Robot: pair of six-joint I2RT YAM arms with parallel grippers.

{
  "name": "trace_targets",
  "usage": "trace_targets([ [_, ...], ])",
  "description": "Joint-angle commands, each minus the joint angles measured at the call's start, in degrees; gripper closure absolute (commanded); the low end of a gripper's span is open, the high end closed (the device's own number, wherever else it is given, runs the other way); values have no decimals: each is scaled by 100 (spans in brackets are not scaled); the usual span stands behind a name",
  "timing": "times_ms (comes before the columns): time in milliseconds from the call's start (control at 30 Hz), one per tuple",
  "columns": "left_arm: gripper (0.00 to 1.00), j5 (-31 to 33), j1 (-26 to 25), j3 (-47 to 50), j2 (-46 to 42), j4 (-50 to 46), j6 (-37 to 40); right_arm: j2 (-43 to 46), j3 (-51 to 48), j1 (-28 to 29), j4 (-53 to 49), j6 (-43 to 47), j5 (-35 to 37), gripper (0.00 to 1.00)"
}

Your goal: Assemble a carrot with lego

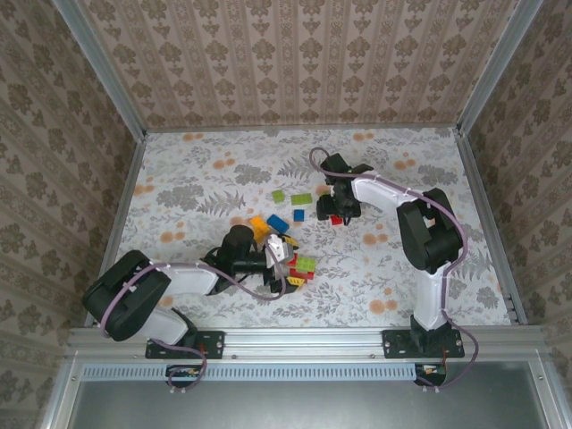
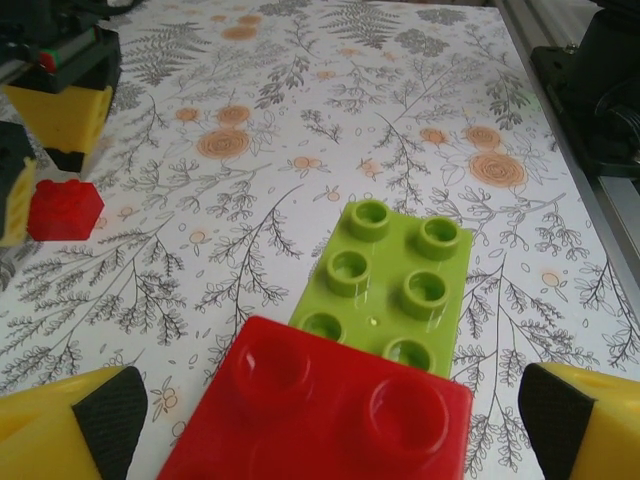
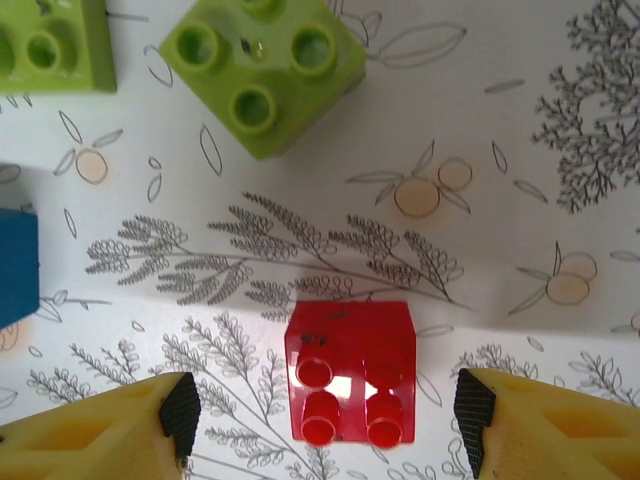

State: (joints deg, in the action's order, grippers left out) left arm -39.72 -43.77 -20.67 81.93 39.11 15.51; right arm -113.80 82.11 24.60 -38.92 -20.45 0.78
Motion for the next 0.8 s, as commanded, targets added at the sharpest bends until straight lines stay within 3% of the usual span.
trace_targets([
  [0, 2, -230, 42, -137, 69, -18, 154, -194, 191, -67, -38, 141, -122, 31],
  [767, 3, -245, 111, -189, 194, -16, 118, -435, 169, -270, 64, 122, -309, 52],
])
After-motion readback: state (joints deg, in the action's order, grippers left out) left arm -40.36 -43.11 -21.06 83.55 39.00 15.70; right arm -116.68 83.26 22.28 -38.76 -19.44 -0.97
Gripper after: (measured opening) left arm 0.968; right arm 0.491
